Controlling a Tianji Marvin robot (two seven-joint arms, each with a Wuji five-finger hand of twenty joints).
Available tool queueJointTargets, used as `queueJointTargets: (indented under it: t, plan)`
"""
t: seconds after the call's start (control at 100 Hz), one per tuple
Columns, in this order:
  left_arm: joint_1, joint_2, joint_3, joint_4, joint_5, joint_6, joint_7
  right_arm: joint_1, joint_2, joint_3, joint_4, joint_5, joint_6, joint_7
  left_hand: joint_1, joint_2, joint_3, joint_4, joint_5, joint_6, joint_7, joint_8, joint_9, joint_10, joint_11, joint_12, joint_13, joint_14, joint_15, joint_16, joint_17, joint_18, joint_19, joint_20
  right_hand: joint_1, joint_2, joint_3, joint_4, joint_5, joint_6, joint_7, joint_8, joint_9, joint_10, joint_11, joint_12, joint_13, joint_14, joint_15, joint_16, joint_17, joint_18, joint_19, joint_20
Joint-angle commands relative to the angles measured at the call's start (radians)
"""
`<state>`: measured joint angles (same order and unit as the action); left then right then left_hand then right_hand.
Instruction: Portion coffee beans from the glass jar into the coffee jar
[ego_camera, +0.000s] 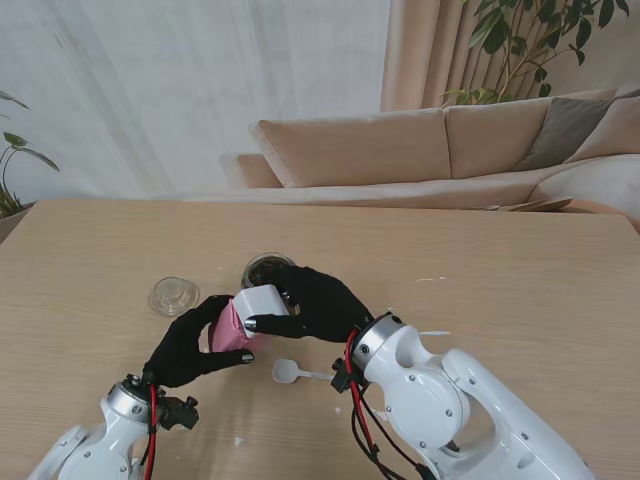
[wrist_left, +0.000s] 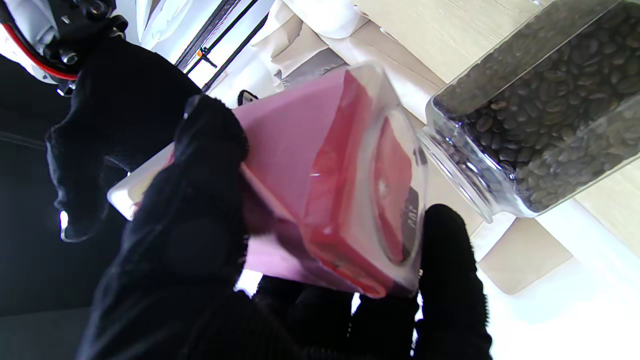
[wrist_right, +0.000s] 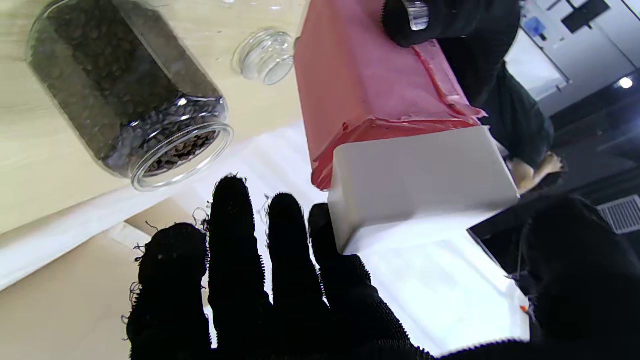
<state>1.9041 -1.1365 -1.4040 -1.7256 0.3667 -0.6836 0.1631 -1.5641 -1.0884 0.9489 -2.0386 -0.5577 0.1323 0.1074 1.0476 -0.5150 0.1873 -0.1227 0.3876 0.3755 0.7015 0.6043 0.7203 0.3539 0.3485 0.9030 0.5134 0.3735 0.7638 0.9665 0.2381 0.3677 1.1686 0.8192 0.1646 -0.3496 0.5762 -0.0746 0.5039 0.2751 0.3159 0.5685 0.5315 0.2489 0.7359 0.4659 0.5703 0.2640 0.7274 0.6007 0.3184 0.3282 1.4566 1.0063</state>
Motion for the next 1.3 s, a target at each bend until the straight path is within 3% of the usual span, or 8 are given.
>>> queueJointTargets:
  t: [0.0,0.24,0.47,0.54,0.65,0.94,1.16,1.29]
  plan:
    - [0.004,-0.007,0.002,-0.011,0.007,0.002,-0.010,0.001,-0.006,-0.006,0.002,0.002,0.003,0.014,0.243,0.166,0.321,0.018,0.092,-0.191,0.288,0.080,0.136,-0.145,0.201,0.088,0.032,-0.011,0.015,0.023,-0.003,0.006,0.025,0.004,-0.069,0.037,-0.014,-0.012,0.027,0.010,0.047,0.046,0.027,-0.011,0.039,0.030,0.037,0.021,0.057,0.034,0.033,0.006,0.065,0.027]
    - [0.001,-0.010,0.010,-0.012,0.038,0.019,0.015,0.028,-0.005,-0.040,0.009,-0.045,0.022,0.013,0.243,0.164,0.324,0.018,0.092,-0.189,0.290,0.080,0.134,-0.143,0.202,0.089,0.031,-0.011,0.015,0.025,-0.003,0.006,0.025,0.004,-0.033,-0.006,0.019,-0.003,0.035,-0.008,0.135,0.156,0.064,-0.035,0.123,0.113,0.081,0.014,0.167,0.090,0.125,0.013,0.136,0.032]
    - [0.000,-0.009,0.015,-0.019,0.037,0.032,0.012,0.055,-0.006,-0.061,0.023,-0.054,-0.002,0.012,0.243,0.165,0.322,0.017,0.090,-0.189,0.288,0.079,0.132,-0.144,0.203,0.089,0.030,-0.011,0.016,0.026,-0.003,0.006,0.025,0.004,0.382,-0.105,-0.017,0.069,0.040,-0.038,0.176,0.185,0.096,-0.060,0.161,0.144,0.137,-0.015,0.217,0.115,0.164,-0.004,0.139,0.024]
    - [0.001,-0.009,0.014,-0.022,0.034,0.037,0.008,0.058,-0.008,-0.061,0.029,-0.039,-0.024,0.006,0.243,0.166,0.321,0.017,0.090,-0.189,0.287,0.078,0.132,-0.142,0.201,0.087,0.030,-0.009,0.015,0.025,-0.003,0.006,0.025,0.004,0.444,-0.129,0.074,0.105,0.037,-0.045,0.194,0.174,0.101,-0.067,0.163,0.144,0.146,-0.023,0.219,0.115,0.165,-0.006,0.139,0.023]
    - [0.002,-0.007,0.011,-0.027,0.027,0.043,-0.002,0.061,-0.009,-0.058,0.036,-0.014,-0.058,0.004,0.243,0.168,0.318,0.017,0.088,-0.188,0.283,0.075,0.130,-0.138,0.198,0.084,0.029,-0.011,0.015,0.024,-0.003,0.006,0.025,0.004,0.472,-0.167,0.288,0.071,0.029,-0.062,0.217,0.140,0.102,-0.079,0.147,0.133,0.152,-0.034,0.192,0.103,0.151,-0.012,0.101,0.014]
    - [0.009,0.000,0.002,-0.040,-0.024,0.062,-0.045,0.058,-0.002,-0.026,0.046,0.028,-0.180,0.023,0.243,0.169,0.317,0.019,0.090,-0.186,0.277,0.071,0.131,-0.138,0.195,0.083,0.031,-0.009,0.017,0.022,-0.003,0.006,0.025,0.004,0.608,-0.270,0.483,0.014,0.015,-0.174,0.205,0.068,0.139,-0.172,-0.035,0.005,0.120,-0.086,-0.053,-0.012,-0.032,-0.006,-0.073,0.002]
    - [0.014,0.005,-0.007,-0.049,-0.073,0.069,-0.084,0.053,0.010,-0.003,0.042,0.017,-0.235,0.059,0.243,0.169,0.317,0.019,0.090,-0.186,0.277,0.071,0.134,-0.137,0.196,0.084,0.033,-0.009,0.017,0.021,0.001,0.007,0.026,0.004,0.626,-0.312,0.483,0.011,-0.061,-0.272,0.136,0.026,0.110,-0.274,-0.186,-0.094,-0.006,-0.103,-0.204,-0.077,-0.138,-0.029,-0.182,-0.021]
    - [0.019,0.007,-0.008,-0.053,-0.093,0.072,-0.097,0.049,0.014,0.004,0.041,-0.007,-0.255,0.063,0.243,0.168,0.318,0.019,0.090,-0.186,0.276,0.072,0.134,-0.137,0.196,0.085,0.034,-0.009,0.018,0.021,0.003,0.009,0.024,0.004,0.595,-0.324,0.414,0.004,-0.120,-0.294,0.085,0.002,0.061,-0.298,-0.275,-0.146,-0.077,-0.094,-0.268,-0.112,-0.173,-0.043,-0.230,-0.034]
